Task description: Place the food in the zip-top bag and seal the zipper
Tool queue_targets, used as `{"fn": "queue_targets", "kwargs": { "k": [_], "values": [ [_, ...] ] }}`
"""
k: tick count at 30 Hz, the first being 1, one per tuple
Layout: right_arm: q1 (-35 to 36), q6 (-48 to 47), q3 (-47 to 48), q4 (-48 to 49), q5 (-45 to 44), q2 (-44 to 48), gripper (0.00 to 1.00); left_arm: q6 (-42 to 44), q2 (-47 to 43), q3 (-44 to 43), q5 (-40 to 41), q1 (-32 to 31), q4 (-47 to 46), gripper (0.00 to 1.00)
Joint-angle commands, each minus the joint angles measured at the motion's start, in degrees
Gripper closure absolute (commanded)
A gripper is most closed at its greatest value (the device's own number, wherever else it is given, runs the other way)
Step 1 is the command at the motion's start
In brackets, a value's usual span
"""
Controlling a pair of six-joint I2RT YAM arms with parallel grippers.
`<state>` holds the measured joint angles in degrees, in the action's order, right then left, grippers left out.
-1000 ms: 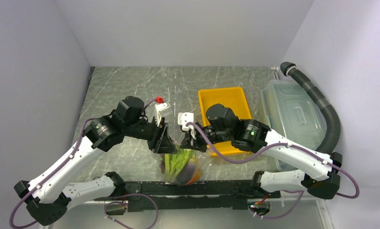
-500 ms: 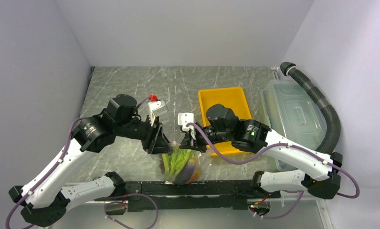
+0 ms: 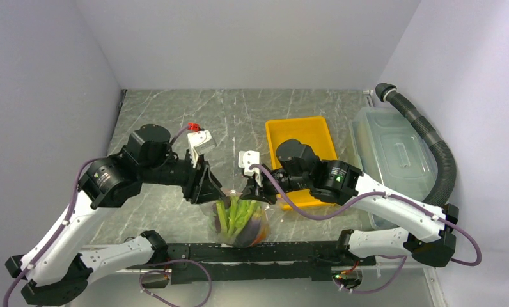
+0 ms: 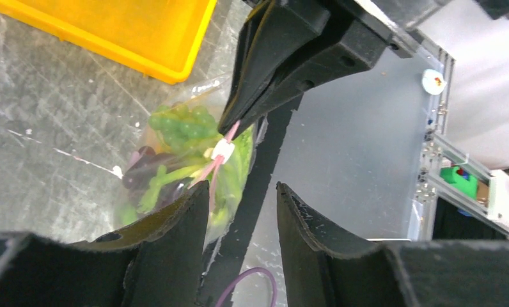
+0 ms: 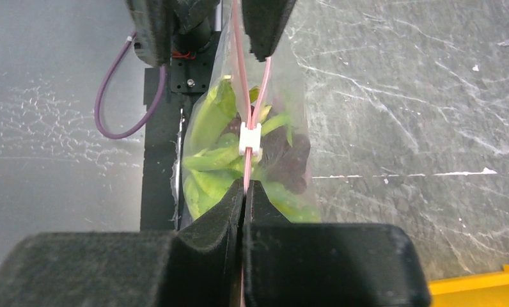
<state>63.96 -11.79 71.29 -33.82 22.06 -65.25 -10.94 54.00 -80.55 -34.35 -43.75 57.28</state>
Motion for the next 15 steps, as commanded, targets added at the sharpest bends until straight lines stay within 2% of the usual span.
{"fn": "queue_targets", "kwargs": {
  "k": [1,7,12,15],
  "values": [
    [0.3,0.7,2.1,4.9,2.6,0.5,1.0,4.1,0.9,-1.1,2.9,-0.3,-1.7,0.53],
    [0.3,1.2,2.1,4.6,3.8,0.4,1.0,10.2,0.1,2.7,1.9,-0.3,-6.2,0.5],
    [0.3,1.7,2.5,4.6,4.5,-0.2,1.0,16.0,0.8,5.4,-3.6,-0.2,-9.4,0.47],
    [0.3,1.8,2.6,4.5,4.7,-0.3,1.0,17.8,1.5,6.3,-7.0,-0.3,-10.2,0.41]
  ]
}}
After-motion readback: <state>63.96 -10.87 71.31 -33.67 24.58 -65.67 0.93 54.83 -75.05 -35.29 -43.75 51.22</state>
